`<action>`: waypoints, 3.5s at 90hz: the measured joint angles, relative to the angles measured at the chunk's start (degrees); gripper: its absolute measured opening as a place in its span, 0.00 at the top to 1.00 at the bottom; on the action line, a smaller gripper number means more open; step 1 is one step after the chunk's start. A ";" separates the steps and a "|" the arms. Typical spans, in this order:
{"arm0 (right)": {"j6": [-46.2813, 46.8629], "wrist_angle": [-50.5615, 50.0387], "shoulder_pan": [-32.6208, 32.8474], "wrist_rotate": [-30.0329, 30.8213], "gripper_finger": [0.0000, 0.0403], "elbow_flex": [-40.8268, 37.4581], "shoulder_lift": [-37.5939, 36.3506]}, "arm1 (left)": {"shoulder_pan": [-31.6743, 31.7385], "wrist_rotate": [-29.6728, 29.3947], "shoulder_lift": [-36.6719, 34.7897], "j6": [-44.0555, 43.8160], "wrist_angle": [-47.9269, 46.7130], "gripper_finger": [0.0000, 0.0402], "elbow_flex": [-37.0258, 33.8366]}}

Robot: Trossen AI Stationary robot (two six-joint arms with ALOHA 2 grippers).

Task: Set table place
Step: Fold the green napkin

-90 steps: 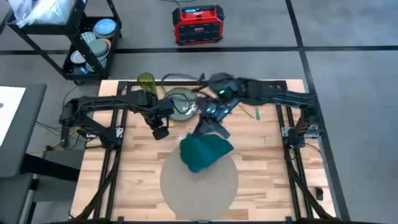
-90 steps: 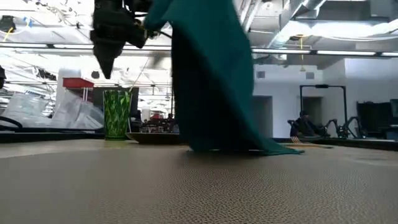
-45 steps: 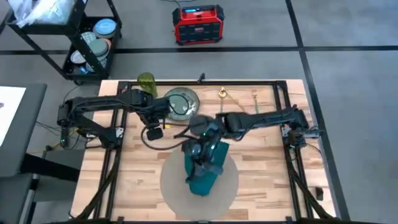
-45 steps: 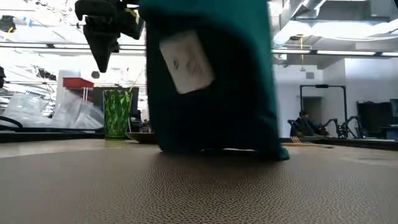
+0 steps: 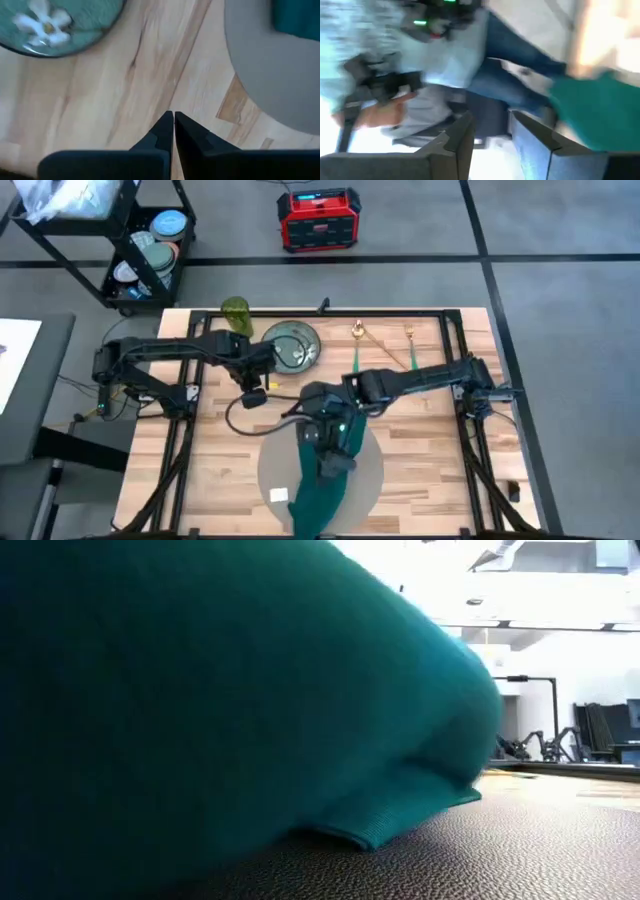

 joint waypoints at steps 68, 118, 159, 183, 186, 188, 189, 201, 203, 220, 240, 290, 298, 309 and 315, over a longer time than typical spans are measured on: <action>-18.30 -13.20 -3.07 28.23 0.68 -17.80 -0.24 | -1.29 19.99 -4.05 -14.44 20.57 1.00 -16.20; -16.62 -1.07 -5.04 28.42 0.68 -30.09 -0.18 | -1.27 17.43 -6.14 -15.31 20.50 1.00 -16.20; -17.31 1.11 -6.43 29.34 0.68 -30.23 -0.20 | -1.27 17.41 -6.14 -15.92 20.31 1.00 -16.20; -16.19 4.71 -5.81 29.69 0.68 -33.52 -0.26 | -1.27 17.26 -6.13 -15.91 20.30 1.00 -16.20; -15.56 4.75 -5.84 29.69 0.68 -34.42 -0.18 | -1.27 17.17 -6.12 -15.90 20.29 1.00 -16.20; -15.38 4.63 -5.85 29.69 0.68 -34.89 -0.14 | -1.27 17.17 -6.12 -15.92 20.28 1.00 -16.20; -15.35 4.61 -5.88 29.67 0.68 -35.07 -0.14 | -1.27 17.17 -6.12 -15.91 20.28 1.00 -16.20; -15.28 5.34 -5.80 29.43 0.69 -36.37 -0.18 | -1.27 17.15 -6.12 -15.90 20.31 1.00 -16.20; -15.23 5.22 -5.75 29.43 0.69 -36.46 -0.18 | -1.27 17.17 -6.12 -15.90 20.31 1.00 -16.20; -13.87 5.35 -5.53 29.47 0.86 -36.48 -0.20 | -1.27 17.17 -6.12 -15.90 20.31 1.00 -16.18; -13.79 4.92 -5.55 29.61 0.99 -33.75 -0.20 | -1.27 17.19 -6.12 -15.90 20.47 1.00 -16.18; -9.88 -21.62 -8.72 40.12 1.00 -3.40 -0.20 | -1.28 18.03 -6.10 -14.46 14.74 1.00 -16.16; -10.12 -26.61 -7.46 39.40 1.00 2.74 -0.18 | -1.27 18.02 -6.30 -13.58 12.47 1.00 -16.16; -8.44 -31.83 -5.55 39.90 1.00 10.42 -0.27 | -1.31 18.14 -7.94 -13.34 11.92 1.00 -16.16; -6.61 -33.05 -5.03 40.20 1.00 12.93 -0.27 | -1.31 18.18 -9.30 -13.46 11.90 1.00 -16.16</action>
